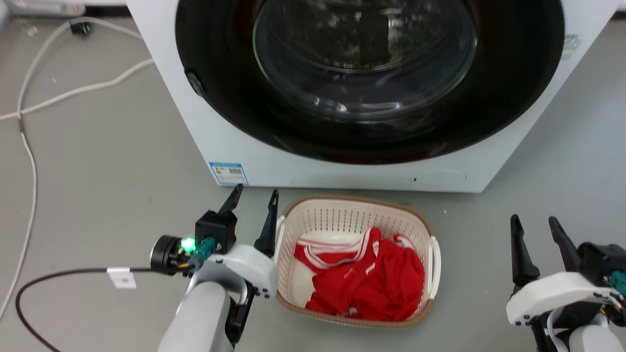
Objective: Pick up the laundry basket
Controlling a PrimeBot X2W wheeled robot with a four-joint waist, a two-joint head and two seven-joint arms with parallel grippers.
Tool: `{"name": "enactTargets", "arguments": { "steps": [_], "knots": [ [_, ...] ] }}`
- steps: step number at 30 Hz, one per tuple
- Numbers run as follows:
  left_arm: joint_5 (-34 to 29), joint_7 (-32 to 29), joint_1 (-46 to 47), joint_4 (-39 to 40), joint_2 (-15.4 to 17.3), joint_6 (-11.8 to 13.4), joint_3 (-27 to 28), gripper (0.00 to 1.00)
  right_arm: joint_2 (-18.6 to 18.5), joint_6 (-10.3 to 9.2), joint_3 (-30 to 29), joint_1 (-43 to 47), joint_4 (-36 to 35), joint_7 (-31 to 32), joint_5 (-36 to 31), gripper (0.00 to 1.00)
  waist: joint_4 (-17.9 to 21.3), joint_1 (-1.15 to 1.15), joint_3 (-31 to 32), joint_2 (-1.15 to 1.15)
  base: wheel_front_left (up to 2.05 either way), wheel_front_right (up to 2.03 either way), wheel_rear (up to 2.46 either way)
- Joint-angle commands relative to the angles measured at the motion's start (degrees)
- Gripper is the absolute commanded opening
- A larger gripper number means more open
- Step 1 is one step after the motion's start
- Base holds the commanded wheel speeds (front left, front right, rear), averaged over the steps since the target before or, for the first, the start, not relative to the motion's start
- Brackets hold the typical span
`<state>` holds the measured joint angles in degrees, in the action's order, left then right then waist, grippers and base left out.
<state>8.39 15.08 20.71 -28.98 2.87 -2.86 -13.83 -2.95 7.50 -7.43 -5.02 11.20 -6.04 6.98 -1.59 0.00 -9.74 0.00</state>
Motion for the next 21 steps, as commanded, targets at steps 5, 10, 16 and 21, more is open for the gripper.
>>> {"name": "enactTargets", "arguments": {
  "steps": [5,10,16,21],
  "knots": [
    [0.5,0.1,7.2,-7.3,0.3,-1.6,-0.4,1.00,0.1,-0.02,1.0,-6.0,4.1,-0.3,-0.5,1.00,1.0,0.00,-11.5,0.00,0.00,0.00,0.00],
    [1.6,0.1,12.3,-14.0,0.9,-2.7,-0.5,1.00,0.1,-0.02,2.7,-10.4,8.4,-0.4,-0.6,1.00,1.6,0.00,-17.6,0.00,0.00,0.00,0.00],
    [3.3,-0.5,18.2,-21.8,1.9,-4.0,-0.9,1.00,0.1,-0.03,4.9,-15.7,14.2,-1.0,-0.1,1.00,2.5,0.00,-23.8,0.00,0.00,0.00,0.00],
    [4.9,-1.6,23.0,-27.1,2.8,-4.5,-2.0,1.00,0.1,-0.02,7.1,-20.4,19.7,-1.7,0.4,1.00,3.5,0.00,-28.6,0.00,0.00,0.00,0.00]
  ]
}}
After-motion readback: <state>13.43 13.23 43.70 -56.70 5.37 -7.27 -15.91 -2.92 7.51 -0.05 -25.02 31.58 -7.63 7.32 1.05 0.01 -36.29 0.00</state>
